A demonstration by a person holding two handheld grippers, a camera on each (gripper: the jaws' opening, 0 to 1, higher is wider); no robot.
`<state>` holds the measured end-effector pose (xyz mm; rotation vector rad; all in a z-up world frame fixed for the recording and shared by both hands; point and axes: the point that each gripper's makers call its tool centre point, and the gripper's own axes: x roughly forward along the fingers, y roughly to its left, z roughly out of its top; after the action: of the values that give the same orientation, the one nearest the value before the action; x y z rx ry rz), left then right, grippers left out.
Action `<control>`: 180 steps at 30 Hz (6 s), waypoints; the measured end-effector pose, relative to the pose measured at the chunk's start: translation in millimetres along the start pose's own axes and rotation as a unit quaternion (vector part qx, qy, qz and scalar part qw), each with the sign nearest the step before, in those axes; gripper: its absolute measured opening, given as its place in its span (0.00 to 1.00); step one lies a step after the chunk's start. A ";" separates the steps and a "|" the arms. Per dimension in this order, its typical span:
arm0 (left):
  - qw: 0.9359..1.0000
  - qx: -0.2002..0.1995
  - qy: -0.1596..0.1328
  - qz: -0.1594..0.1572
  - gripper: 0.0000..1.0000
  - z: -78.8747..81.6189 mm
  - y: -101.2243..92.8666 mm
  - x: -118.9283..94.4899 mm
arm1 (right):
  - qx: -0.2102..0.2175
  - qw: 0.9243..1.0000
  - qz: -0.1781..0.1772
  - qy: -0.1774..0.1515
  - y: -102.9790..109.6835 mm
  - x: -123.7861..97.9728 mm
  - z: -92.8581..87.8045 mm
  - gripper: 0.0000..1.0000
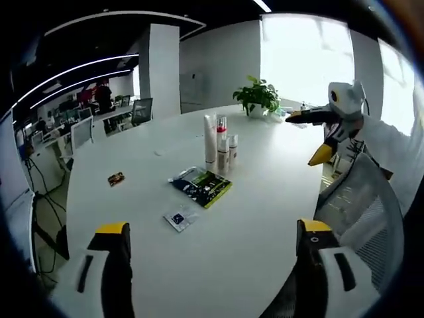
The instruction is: Arrange the skincare products in the storage area until every visible bottle or jar stands upright without overlapping.
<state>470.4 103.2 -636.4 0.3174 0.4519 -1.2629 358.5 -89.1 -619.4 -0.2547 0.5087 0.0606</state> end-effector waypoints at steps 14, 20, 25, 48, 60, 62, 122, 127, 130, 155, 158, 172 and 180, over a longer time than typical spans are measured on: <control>1.000 -0.019 -0.008 -0.002 0.99 0.1 3.2 -3.5 | -0.006 1.000 -0.005 0.010 -1.4 0.6 -2.4 0.99; 1.000 -0.018 -0.007 0.000 0.99 -3.1 10.5 -5.5 | -0.011 1.000 -0.002 0.015 0.0 2.1 -2.5 0.99; 1.000 -0.023 -0.006 0.000 0.99 -6.4 16.2 -6.8 | -0.016 1.000 0.000 0.017 1.7 6.8 1.5 0.99; 0.999 -0.033 -0.002 0.012 0.99 -11.5 36.0 -13.6 | -0.056 0.998 0.025 0.008 8.8 33.2 35.6 0.99; 0.999 -0.037 0.004 0.007 0.99 -19.3 53.2 -10.8 | -0.080 0.996 0.039 0.006 15.8 50.7 51.6 0.99; 0.999 -0.037 0.005 0.007 0.99 -20.2 55.2 -10.2 | -0.083 0.996 0.043 0.006 17.7 54.5 53.8 0.99; 0.999 -0.042 0.030 -0.015 0.99 -35.2 125.8 11.1 | -0.096 0.991 0.097 -0.002 52.0 204.1 101.7 0.99; 0.998 -0.046 0.030 -0.017 0.99 -36.1 129.1 14.3 | -0.098 0.990 0.101 -0.004 52.0 217.6 105.1 0.99; 0.998 -0.048 0.031 -0.015 0.99 -36.1 134.2 17.8 | -0.104 0.989 0.103 -0.009 53.6 225.4 109.4 0.99; 0.997 -0.062 0.037 -0.013 0.98 -54.1 146.5 25.5 | -0.115 0.987 0.113 0.003 54.2 301.2 117.5 0.95; 0.997 -0.067 0.032 -0.011 0.98 -55.2 147.0 24.2 | -0.107 0.988 0.115 0.007 51.8 311.2 118.1 0.94; 0.996 -0.088 0.030 -0.012 0.97 -67.1 144.7 27.1 | -0.082 0.989 0.122 0.023 43.4 362.3 116.8 0.93; 0.995 -0.098 0.033 -0.011 0.97 -74.1 146.1 28.0 | -0.080 0.988 0.126 0.030 41.7 392.5 118.7 0.91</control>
<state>606.1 155.0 -717.2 0.1894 0.6321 -1.2216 752.0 -20.6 -720.7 -0.3494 0.5944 0.3412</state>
